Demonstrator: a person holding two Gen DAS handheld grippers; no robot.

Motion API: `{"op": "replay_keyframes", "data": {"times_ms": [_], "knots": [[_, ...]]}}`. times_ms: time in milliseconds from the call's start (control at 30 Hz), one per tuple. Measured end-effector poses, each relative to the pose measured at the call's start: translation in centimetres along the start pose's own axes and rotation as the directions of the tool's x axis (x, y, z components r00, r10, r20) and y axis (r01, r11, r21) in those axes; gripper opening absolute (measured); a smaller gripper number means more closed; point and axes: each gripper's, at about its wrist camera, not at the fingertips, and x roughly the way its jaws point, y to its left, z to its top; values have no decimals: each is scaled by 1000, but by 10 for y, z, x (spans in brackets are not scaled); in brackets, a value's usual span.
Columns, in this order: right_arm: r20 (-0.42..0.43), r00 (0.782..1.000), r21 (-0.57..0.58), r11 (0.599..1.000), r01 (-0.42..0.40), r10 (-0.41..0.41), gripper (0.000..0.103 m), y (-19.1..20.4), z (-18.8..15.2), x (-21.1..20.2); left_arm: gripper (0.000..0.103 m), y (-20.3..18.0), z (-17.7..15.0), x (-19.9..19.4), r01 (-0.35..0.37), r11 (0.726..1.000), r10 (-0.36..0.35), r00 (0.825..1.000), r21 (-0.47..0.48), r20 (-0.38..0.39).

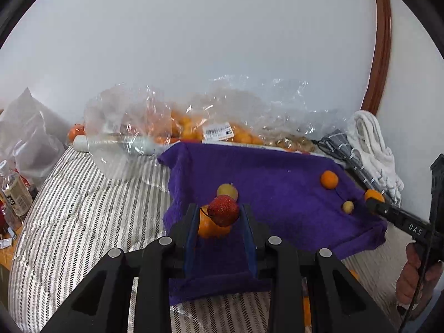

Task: Organize fruits
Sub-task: 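Lower both fruits onto the towel and open both grippers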

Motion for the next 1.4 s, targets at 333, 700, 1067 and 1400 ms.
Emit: {"op": "replay_keyframes", "data": {"times_ms": [333,700,1067,1400], "knots": [[-24,1000,38,999,-6,7,32,-10,-1,6,29,1,-2,2,-5,1000,5,1000,1,10],[-73,996,-29,999,39,-41,33,1,-8,20,29,3,-6,17,6,1000,-7,997,-13,-75],[-70,997,-33,999,42,-44,33,1,-9,20,29,-1,-9,26,-6,1000,8,993,17,-117],[-66,997,-26,999,47,-49,37,2,-9,17,29,-2,-11,29,-13,1000,17,991,28,-135]]}}
